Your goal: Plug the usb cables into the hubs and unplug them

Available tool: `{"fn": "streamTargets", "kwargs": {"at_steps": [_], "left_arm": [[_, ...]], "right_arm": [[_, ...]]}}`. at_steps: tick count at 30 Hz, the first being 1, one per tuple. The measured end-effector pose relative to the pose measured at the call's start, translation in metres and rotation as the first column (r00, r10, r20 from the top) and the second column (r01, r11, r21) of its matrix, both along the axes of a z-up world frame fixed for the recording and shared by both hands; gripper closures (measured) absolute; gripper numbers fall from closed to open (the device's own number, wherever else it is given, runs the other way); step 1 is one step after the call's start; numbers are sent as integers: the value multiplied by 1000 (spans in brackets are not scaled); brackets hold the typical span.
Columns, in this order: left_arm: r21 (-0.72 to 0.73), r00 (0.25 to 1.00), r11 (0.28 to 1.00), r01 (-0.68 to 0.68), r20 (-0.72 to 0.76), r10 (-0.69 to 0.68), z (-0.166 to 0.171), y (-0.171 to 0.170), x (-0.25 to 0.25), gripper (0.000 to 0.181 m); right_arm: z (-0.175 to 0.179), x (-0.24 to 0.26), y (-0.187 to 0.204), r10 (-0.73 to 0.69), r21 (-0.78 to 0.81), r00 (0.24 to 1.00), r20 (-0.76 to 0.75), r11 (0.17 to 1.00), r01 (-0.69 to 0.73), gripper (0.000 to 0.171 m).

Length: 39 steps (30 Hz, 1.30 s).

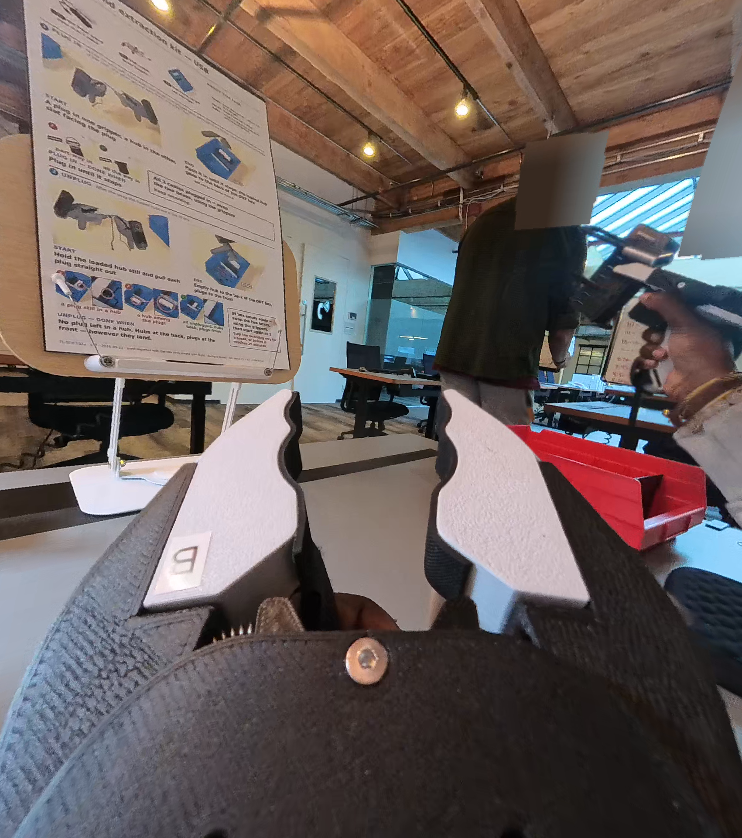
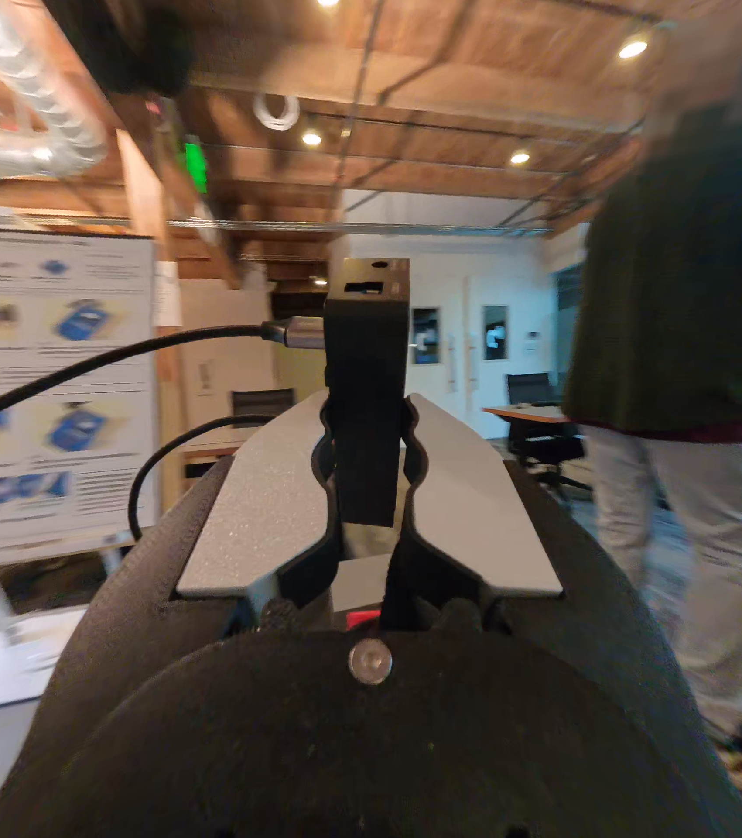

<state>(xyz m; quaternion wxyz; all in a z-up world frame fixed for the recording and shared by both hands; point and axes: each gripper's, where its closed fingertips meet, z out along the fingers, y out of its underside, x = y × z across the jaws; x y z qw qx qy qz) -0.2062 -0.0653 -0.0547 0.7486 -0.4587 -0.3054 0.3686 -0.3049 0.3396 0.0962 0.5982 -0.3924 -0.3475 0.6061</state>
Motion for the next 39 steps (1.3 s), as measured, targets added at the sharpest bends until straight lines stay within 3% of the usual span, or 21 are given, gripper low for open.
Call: {"fn": "streamTargets", "kwargs": {"at_steps": [4,9,14,19,22,23,25,27,31,34,36,39], "left_arm": [[-25,1000,1000,2,-8,-2,-1,3,1,125],[-46,1000,999,4,10,-3,-5,7,-1,126],[-70,1000,998,3,-4,-4,-5,9,0,126],[-86,1000,996,11,3,-10,-7,12,0,127],[-90,1000,996,13,6,-12,-8,13,0,127],[-92,1000,996,13,6,-12,-8,13,0,127],[-97,1000,995,14,3,-14,-9,14,0,127],[-106,1000,994,14,0,-14,-9,16,0,127],[-121,1000,993,17,-7,-18,-10,18,0,127],[-124,1000,992,19,-2,-20,-12,18,-1,127],[-124,1000,992,15,5,-14,-13,16,-2,127],[-121,1000,993,10,10,-9,-14,14,-3,127]], "right_arm": [[-23,2,65,-215,-40,975,54,975,217,143],[-96,-27,93,-327,87,889,320,945,316,143],[-186,-55,109,-410,291,609,680,912,289,143],[-248,-59,103,-272,215,390,880,959,184,141],[-281,-49,107,-248,216,211,945,962,164,140],[-284,-48,107,-242,214,185,953,964,160,140],[-272,-51,105,-242,203,250,937,964,174,141],[-248,-56,102,-247,185,359,900,963,198,127],[-165,-59,73,-211,109,708,674,976,187,114],[-95,-41,8,5,-4,927,375,1000,-4,112],[-65,-18,-47,204,-42,961,185,979,-199,115],[-59,18,-132,463,6,886,14,886,-463,119]]}}
